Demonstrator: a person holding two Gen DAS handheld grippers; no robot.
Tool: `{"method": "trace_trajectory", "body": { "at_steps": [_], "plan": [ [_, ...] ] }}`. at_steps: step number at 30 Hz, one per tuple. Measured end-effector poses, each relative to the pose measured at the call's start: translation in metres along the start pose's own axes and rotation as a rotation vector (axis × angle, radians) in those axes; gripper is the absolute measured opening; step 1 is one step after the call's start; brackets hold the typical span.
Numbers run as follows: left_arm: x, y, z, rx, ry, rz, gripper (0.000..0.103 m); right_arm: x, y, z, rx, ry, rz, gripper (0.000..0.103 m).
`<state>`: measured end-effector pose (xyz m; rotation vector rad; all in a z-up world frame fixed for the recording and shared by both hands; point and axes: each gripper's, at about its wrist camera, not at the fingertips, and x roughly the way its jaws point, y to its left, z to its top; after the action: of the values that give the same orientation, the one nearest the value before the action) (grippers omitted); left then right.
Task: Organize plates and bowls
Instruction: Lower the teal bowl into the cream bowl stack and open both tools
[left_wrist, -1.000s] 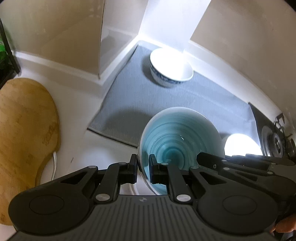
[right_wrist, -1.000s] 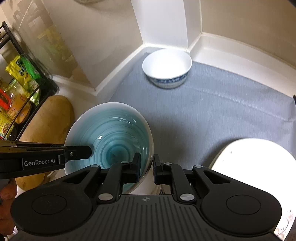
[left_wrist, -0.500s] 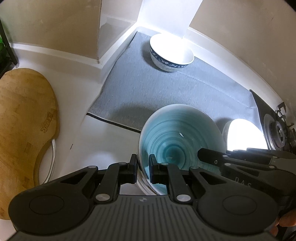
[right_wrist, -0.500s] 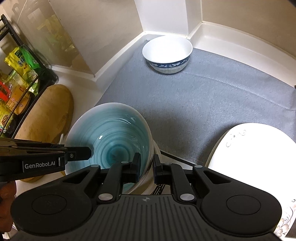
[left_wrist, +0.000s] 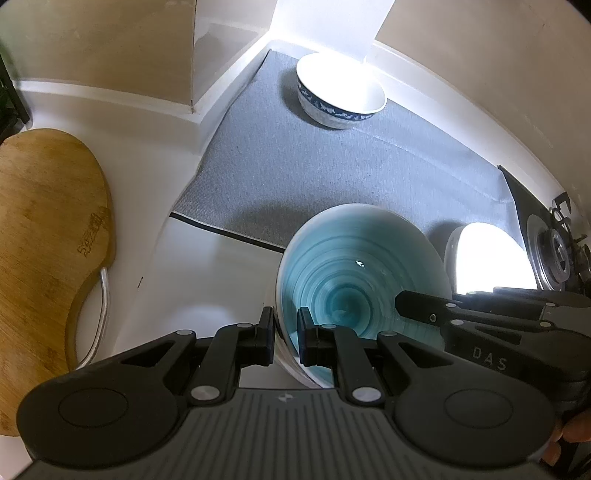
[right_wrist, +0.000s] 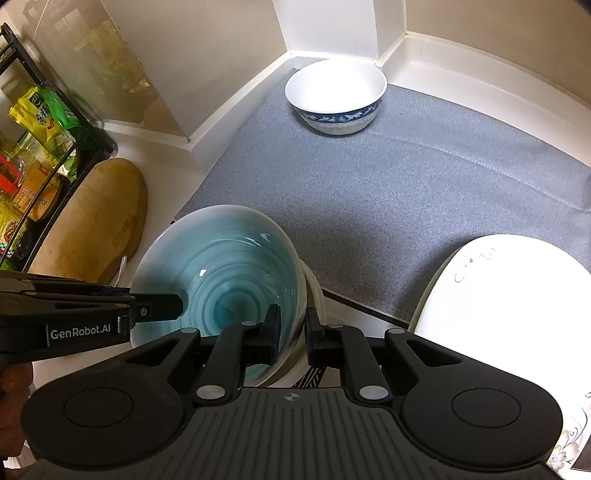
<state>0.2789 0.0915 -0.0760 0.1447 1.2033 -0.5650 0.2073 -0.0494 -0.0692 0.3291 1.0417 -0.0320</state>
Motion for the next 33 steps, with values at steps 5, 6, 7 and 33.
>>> {"method": "trace_trajectory", "body": {
  "at_steps": [5,6,7,33],
  "plan": [
    [-0.007,0.005,0.005,-0.013,-0.036,0.004,0.035,-0.003,-0.008,0.001,0.046,-0.004,0.011,0.023],
    [-0.009,0.006,0.006,-0.016,-0.048,0.006,0.04,-0.004,-0.01,0.001,0.056,-0.007,0.015,0.027],
    [-0.01,0.007,0.007,-0.018,-0.056,0.011,0.041,-0.004,-0.011,0.002,0.064,-0.009,0.015,0.03],
    [-0.006,0.008,0.012,-0.039,-0.062,0.014,0.084,0.001,-0.027,-0.002,0.111,-0.041,0.083,0.014]
  ]
}}
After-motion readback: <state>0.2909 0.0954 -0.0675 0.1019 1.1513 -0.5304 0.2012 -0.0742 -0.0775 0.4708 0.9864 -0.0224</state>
